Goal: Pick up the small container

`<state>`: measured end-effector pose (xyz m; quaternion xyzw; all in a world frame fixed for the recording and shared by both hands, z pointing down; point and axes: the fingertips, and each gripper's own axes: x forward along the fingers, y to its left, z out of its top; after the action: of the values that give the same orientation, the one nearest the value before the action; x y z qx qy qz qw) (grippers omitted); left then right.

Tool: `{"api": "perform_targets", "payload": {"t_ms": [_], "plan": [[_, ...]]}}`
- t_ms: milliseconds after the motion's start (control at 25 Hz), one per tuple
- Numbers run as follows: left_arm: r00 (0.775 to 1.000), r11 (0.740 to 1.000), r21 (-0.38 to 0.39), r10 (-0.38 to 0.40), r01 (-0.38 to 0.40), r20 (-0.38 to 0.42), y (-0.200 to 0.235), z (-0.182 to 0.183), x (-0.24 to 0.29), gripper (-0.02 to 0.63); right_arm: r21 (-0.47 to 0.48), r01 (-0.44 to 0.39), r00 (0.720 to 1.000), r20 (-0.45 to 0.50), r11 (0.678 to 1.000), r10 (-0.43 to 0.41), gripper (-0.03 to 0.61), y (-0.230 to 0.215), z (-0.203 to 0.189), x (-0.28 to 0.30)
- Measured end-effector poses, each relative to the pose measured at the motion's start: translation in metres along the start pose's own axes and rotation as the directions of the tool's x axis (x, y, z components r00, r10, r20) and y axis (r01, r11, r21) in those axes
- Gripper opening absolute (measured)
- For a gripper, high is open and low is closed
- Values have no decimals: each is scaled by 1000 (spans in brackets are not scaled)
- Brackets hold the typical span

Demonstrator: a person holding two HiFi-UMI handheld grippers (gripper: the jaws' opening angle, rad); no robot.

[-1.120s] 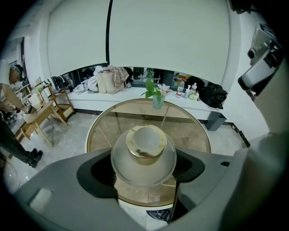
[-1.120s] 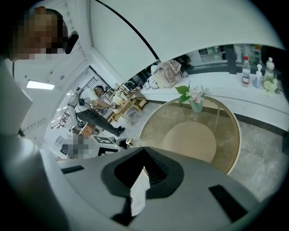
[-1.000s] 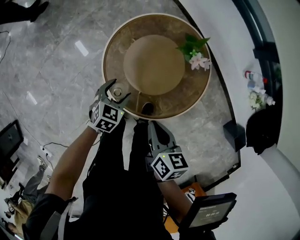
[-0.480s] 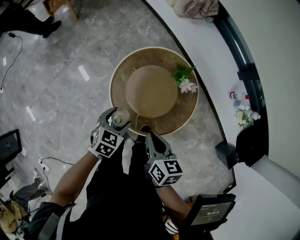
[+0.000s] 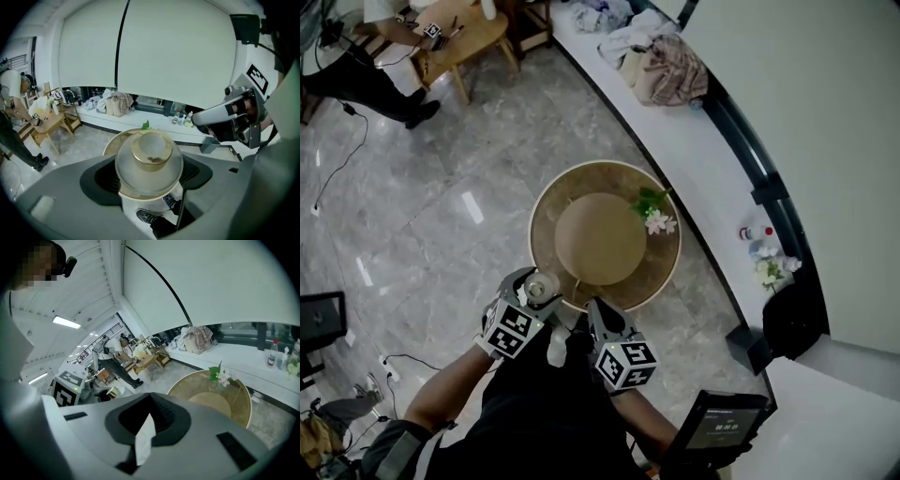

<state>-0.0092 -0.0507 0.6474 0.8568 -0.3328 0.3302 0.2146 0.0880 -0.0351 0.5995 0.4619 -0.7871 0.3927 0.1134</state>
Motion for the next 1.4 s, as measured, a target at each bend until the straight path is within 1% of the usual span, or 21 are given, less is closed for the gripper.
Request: {"api": "perform_targets", "payload": {"t_ms": [160,320,520,960,1400], "plan": [[1000,1000,23,-12,12,14,-16,16,-22,333,-32,3,1000,29,999,-2,-3,7,17,-10],[1000,1000,10,-10,10,26,-24,24,-40,333,-42,6,998,63,999,-4,-3,13,33,-20],[999,1000,-1,-10,10,44,-30,39,-61,333,-45,0,996,84,999,4,-3,23,41,-29],[998,1000,13,-10,9,68,-45,52,-88,333,-109,-47,988,141,993,62,-2,49,68,-44],[994,1000,7,-3,2,109,-47,67,-109,333,-152,-54,979,187,987,83,-3,60,85,-51]]}}
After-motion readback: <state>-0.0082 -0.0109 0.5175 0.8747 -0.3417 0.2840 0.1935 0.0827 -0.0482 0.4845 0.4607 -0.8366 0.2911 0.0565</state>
